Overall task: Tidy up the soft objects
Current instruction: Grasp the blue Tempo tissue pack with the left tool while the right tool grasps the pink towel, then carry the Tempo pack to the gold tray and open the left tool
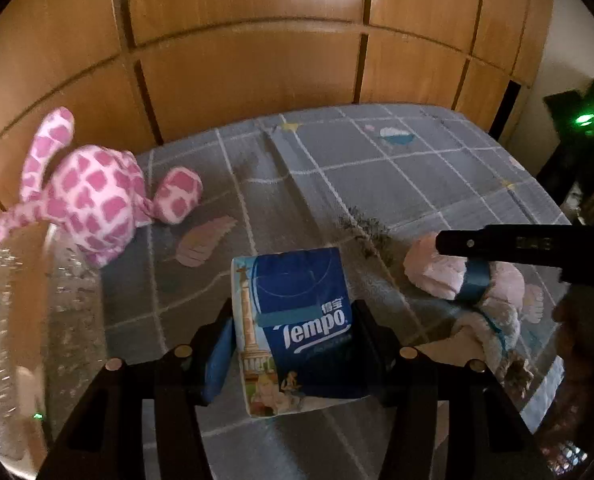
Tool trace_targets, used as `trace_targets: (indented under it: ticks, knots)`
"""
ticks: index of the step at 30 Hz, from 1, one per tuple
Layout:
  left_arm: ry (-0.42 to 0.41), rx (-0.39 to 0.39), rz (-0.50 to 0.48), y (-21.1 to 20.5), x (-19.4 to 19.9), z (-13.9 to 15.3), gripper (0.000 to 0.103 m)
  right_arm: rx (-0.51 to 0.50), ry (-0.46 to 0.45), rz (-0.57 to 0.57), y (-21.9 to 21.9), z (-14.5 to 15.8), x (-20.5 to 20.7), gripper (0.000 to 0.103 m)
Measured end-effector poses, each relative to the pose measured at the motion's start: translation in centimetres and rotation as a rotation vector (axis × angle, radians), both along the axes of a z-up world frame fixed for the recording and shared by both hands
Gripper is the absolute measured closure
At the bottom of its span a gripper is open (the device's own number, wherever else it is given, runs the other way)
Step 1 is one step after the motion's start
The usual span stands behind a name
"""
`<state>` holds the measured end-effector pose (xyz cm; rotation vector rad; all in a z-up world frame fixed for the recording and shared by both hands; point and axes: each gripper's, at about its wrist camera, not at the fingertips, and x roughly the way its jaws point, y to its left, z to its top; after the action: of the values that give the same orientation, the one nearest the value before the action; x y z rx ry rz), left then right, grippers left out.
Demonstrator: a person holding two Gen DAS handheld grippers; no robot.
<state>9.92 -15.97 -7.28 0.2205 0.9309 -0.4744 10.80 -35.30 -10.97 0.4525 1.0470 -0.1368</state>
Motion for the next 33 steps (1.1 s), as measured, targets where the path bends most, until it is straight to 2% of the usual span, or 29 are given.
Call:
trace_targets:
  ticks: [5, 7, 8, 12, 14, 17, 20, 22, 23, 26, 29, 33]
  knots:
    - [-0.035, -0.006, -0.012, 0.8, -1.3, 1.7, 0.047, -0.03, 0.022, 0.02, 0.5, 0.1, 0.5, 0.058]
    - [-0.037, -0.005, -0.016, 1.1, -1.6, 2.0, 0.047, -0.027, 0.034, 0.046, 0.6, 0.3, 0.8, 0.051]
    - [-0.037, -0.006, -0.016, 1.2, -1.7, 2.1, 0.047, -0.028, 0.042, 0.066, 0.6, 0.6, 0.9, 0.044]
    - [-0.032, -0.005, -0.024, 1.2, -1.5, 2.1, 0.047, -0.091, 0.088, 0.222, 1.5, 2.0, 1.3, 0.033]
    - [-0.02, -0.008, -0.02, 1.2, -1.2, 2.0, 0.047, -0.145, 0.124, 0.309, 2.2, 2.3, 1.4, 0.031]
    - [-0.025, -0.01, -0.016, 1.1, -0.7, 2.4, 0.047, -0.254, 0.192, 0.379, 2.7, 1.5, 1.4, 0.031]
    - [-0.047, -0.01, -0.017, 1.0, -0.2, 3.3, 0.047, -0.308, 0.279, 0.353, 2.2, -0.5, 2.5, 0.031]
    - [-0.073, -0.01, -0.018, 1.1, -0.1, 4.1, 0.047, -0.287, 0.279, 0.359, 2.1, -1.1, 2.9, 0.04]
    - [-0.09, -0.011, -0.016, 1.2, 0.1, 4.6, 0.047, -0.266, 0.27, 0.363, 2.2, -1.3, 3.2, 0.053]
    - [-0.11, -0.022, 0.001, 2.0, 0.7, 5.7, 0.047, -0.302, 0.242, 0.356, 3.1, -1.4, 3.5, 0.056]
    - [-0.123, -0.024, 0.022, 2.8, 1.1, 6.3, 0.047, -0.326, 0.252, 0.361, 3.7, -2.3, 3.3, 0.056]
    - [-0.131, -0.015, 0.031, 3.4, 1.6, 6.7, 0.047, -0.276, 0.253, 0.332, 3.0, -2.5, 3.3, 0.056]
